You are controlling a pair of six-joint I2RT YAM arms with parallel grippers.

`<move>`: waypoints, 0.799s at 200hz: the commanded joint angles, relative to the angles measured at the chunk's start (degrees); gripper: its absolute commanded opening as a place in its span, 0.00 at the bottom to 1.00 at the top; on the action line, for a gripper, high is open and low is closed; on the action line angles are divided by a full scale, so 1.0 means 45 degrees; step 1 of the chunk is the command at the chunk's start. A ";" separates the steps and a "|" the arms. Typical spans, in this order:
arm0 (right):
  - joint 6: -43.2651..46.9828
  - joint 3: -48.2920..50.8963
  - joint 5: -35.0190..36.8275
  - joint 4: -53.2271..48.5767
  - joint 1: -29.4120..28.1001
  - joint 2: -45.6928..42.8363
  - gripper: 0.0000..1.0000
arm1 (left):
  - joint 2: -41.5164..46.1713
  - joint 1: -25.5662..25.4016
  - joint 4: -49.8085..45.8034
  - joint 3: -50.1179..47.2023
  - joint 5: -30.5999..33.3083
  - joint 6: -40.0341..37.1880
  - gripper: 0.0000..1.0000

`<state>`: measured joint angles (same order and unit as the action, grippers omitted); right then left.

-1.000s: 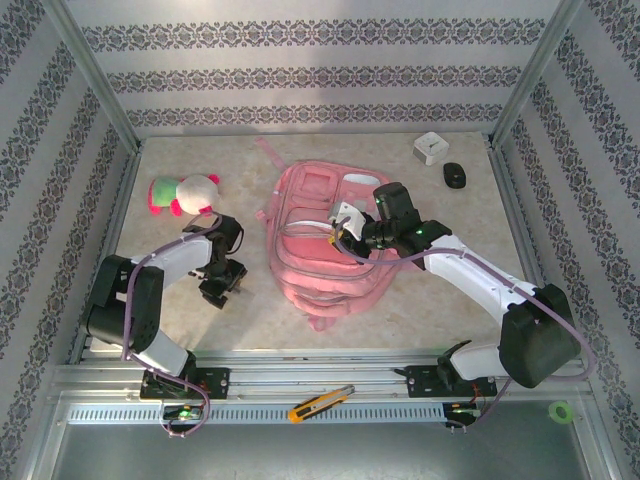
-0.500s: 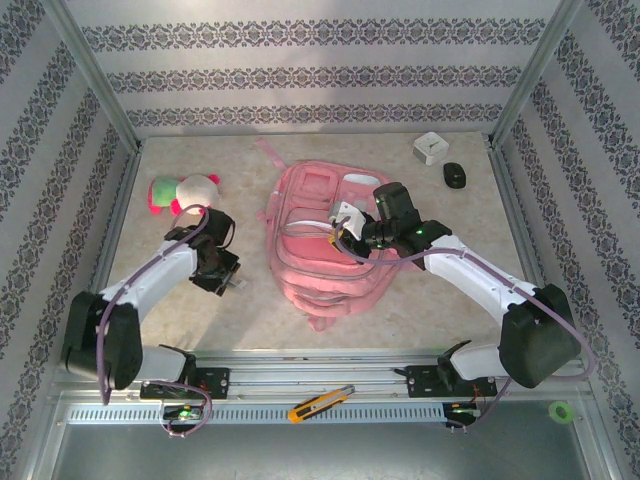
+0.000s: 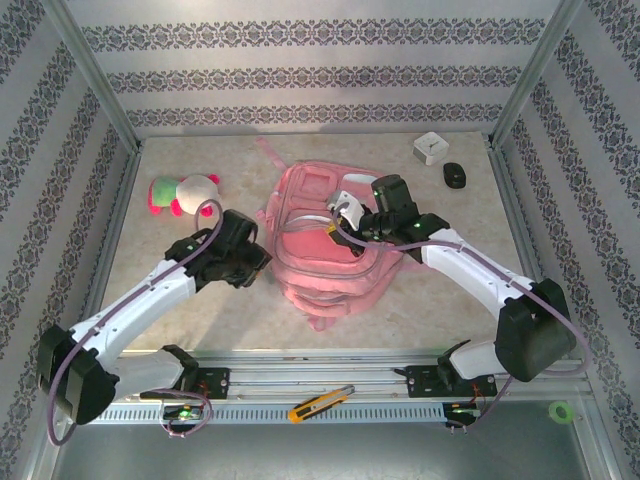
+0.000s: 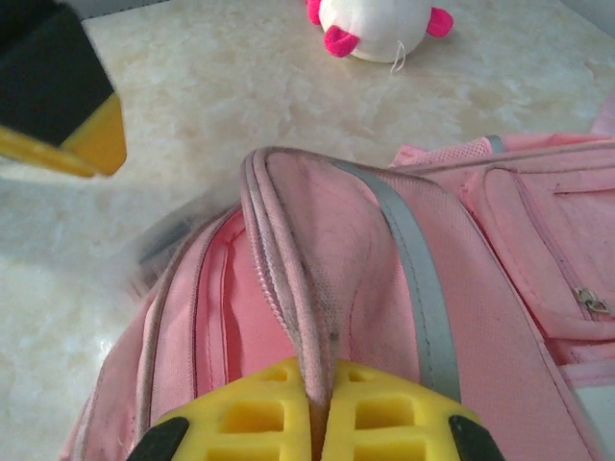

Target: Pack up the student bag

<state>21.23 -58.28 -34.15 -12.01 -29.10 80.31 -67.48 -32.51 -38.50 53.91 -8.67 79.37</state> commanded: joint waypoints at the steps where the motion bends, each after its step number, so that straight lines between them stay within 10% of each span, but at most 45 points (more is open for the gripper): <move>1: -0.0681 -0.0737 -0.1159 0.1591 0.0036 -0.0132 0.00 | -0.0668 -0.0743 0.1410 0.0832 0.0132 0.0429 0.27; 160: -0.1025 -0.0037 -0.1395 0.1732 0.0257 -0.0753 0.00 | -0.2526 0.0381 -0.1945 -0.1709 0.1700 0.0906 0.63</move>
<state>16.62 -58.13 -35.48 -10.02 -27.51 79.85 -75.83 -31.38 -45.98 45.65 -0.93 81.76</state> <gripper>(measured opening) 0.044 0.619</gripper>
